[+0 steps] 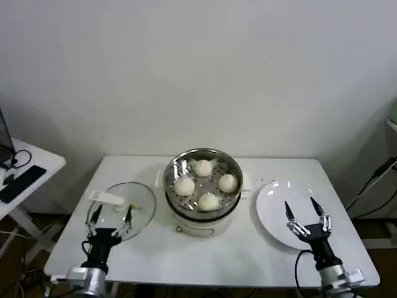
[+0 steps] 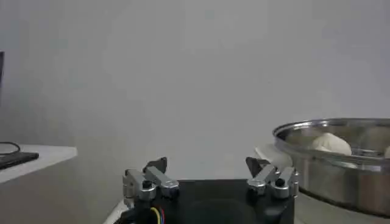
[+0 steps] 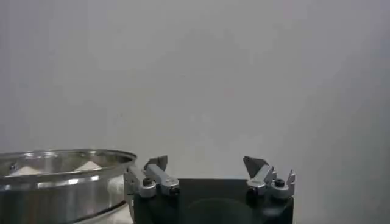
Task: Take steamed baozi put them in steamer then cover it.
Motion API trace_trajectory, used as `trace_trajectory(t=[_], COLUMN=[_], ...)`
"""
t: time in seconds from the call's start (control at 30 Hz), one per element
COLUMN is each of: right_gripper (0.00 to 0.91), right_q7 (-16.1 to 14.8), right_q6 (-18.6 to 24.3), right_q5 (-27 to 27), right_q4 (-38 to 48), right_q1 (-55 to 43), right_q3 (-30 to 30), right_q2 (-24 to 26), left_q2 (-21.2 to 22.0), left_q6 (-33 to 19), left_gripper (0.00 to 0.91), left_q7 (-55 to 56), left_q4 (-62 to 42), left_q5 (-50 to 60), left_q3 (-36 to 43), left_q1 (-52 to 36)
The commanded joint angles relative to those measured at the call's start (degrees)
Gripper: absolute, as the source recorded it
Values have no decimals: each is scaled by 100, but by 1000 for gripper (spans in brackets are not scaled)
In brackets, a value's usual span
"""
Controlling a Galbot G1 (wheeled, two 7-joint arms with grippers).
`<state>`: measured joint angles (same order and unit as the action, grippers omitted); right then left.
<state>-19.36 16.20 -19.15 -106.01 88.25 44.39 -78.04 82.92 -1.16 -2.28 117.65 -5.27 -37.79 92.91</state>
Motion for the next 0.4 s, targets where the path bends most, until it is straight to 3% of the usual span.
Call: trace_trajectory(t=[0.03,0.4], right_gripper=[907,907], right_q7=[-66,-88], right_q6=[66,43], right_q5=[-2,18], right_q4=[-61,-71], right_q1=[243,240], right_q3=[31,22], right_q2=[-178,-154], left_q2=[7,0], left_q6=[-13,-26], left_gripper=[907,907], left_q7=[-10,-3], left_q4=[8,52], left_q5=[-21,-27], left_q3=[-17,-51], left_q1=[16,69])
